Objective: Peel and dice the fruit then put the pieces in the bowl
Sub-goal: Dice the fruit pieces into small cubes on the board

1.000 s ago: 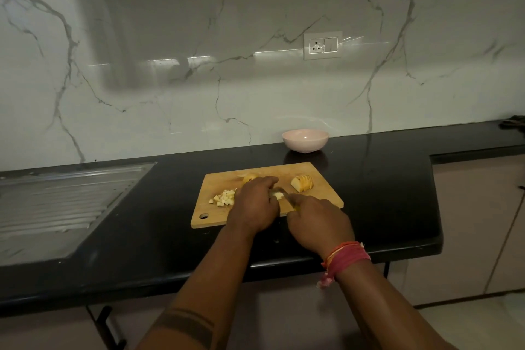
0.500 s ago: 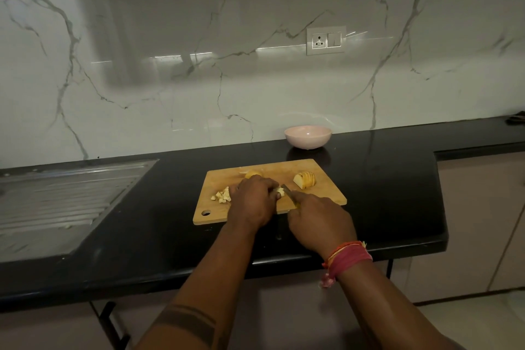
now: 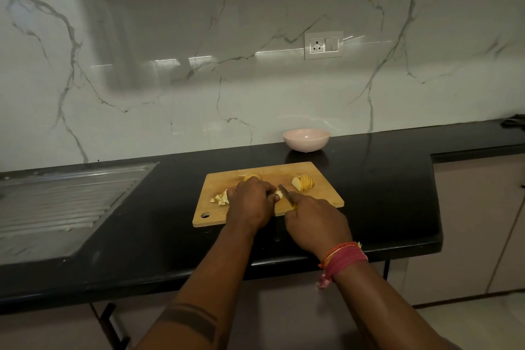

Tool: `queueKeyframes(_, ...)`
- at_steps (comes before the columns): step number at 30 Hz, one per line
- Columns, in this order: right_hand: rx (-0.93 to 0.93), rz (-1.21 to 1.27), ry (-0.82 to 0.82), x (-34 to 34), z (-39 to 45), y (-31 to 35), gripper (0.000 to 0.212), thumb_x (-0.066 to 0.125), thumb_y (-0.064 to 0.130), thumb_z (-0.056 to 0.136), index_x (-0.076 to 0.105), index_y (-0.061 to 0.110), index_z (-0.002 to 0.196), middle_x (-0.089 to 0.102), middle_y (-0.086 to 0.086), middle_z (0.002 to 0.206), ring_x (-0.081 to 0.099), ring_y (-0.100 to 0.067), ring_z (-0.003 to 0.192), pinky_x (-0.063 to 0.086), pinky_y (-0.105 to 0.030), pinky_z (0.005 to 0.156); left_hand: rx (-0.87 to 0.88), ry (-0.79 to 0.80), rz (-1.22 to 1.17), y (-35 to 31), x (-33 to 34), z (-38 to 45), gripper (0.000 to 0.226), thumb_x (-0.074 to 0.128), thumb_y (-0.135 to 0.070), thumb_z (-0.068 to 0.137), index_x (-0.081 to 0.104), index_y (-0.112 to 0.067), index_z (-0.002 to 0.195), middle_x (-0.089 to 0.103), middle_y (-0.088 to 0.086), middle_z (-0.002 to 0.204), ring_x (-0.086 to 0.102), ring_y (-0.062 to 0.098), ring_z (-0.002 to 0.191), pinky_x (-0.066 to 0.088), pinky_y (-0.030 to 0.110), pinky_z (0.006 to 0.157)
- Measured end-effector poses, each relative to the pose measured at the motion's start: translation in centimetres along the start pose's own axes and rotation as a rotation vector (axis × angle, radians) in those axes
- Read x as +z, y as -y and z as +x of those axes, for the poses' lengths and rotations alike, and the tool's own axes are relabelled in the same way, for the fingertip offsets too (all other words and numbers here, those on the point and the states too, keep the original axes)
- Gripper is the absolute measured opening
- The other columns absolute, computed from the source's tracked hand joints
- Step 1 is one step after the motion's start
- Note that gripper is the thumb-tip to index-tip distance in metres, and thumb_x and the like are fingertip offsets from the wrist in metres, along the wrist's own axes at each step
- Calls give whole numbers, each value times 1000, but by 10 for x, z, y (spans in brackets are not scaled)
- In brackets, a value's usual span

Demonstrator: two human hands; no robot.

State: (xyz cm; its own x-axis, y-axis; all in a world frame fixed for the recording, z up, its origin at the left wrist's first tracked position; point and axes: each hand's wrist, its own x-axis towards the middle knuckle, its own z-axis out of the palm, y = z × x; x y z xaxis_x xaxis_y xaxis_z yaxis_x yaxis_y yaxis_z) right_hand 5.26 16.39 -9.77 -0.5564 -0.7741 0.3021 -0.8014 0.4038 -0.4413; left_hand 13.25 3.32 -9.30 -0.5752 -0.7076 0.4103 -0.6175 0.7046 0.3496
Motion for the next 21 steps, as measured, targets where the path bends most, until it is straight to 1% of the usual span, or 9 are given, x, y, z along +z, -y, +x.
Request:
queueKeyframes(3,-22,-14,-8,3,-1,5,53,44,37,98,38,43,151,67,2,101,55,-13,75,44,-28,61,-9,23,-12,1,1,2,24,63,-39,98,74,-34,118,67,-7,118,54,20,116,32,45,99)
queueKeyframes(7,-29,-15,3,6,4,12,49,45,34,97,45,36,146,67,-1,96,59,-17,77,44,-29,61,-11,31,-23,2,1,4,26,63,-40,98,73,-37,122,65,-7,121,54,20,118,32,47,101)
queueKeyframes(10,-44,-47,7,8,9,20,37,45,31,99,53,29,136,57,3,83,54,-15,70,39,-29,57,-14,28,-12,1,0,3,24,61,-39,99,74,-36,120,66,-6,120,55,20,116,32,47,102)
queueKeyframes(12,-60,-68,3,9,9,23,35,45,30,100,53,27,133,51,6,77,51,-14,67,37,-29,55,-17,19,2,0,-1,3,23,60,-39,100,74,-36,118,67,-7,119,55,20,115,33,46,101)
queueKeyframes(18,-61,-69,14,5,-17,10,47,46,31,97,44,29,144,60,3,87,59,-15,75,45,-31,62,-38,15,2,-1,1,5,20,63,-41,97,77,-35,110,67,-9,117,54,19,117,32,46,102)
queueKeyframes(21,-49,-57,-5,2,-28,7,52,46,31,96,42,30,148,57,3,87,57,-15,75,44,-30,62,-44,20,19,0,3,6,20,64,-41,97,76,-33,112,67,-9,118,54,19,118,33,46,102)
